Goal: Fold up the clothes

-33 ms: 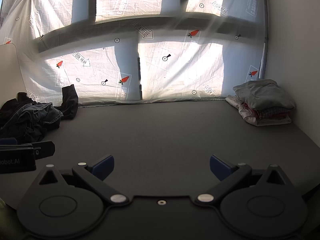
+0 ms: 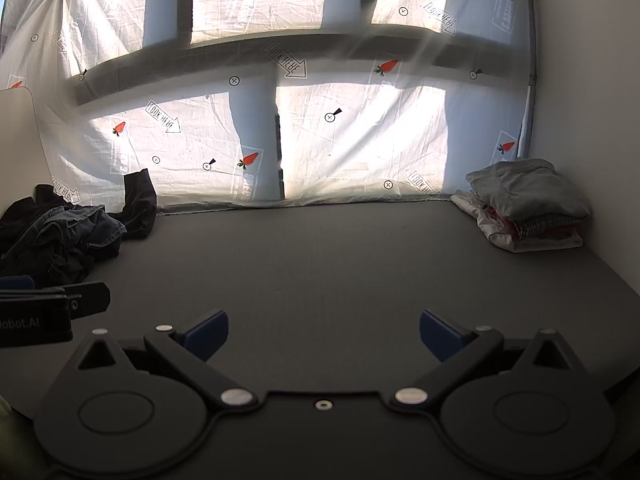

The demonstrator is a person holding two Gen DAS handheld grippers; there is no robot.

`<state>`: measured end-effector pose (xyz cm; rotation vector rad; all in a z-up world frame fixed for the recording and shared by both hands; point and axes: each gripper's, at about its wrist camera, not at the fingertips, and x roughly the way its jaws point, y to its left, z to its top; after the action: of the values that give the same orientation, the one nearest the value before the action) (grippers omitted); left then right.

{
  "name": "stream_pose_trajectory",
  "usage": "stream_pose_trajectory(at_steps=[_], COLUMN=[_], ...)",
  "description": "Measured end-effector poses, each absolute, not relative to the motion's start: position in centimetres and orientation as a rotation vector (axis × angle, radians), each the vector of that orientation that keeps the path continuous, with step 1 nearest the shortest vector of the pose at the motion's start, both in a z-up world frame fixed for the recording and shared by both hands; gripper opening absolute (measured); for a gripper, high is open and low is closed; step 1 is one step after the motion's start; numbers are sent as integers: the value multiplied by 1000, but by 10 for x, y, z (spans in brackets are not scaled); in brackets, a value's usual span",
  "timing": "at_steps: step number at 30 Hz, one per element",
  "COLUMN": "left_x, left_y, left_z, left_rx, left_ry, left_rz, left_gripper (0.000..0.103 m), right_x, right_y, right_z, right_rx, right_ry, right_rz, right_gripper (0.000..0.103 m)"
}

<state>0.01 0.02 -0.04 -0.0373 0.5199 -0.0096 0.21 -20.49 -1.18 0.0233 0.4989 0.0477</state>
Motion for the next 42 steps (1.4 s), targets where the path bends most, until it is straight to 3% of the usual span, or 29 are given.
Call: stream_pose_trajectory(at_steps=[42], left_x=[1], left_y=[4], left_z=[-2], left_rx=[-38], left_ry=[523], left_rz=[-12], left_gripper=[103], right_x=[1], right_y=[-200], right_z=[-9], right_rx=[22], right_ry=[496], right_rz=[47], right_gripper=[103])
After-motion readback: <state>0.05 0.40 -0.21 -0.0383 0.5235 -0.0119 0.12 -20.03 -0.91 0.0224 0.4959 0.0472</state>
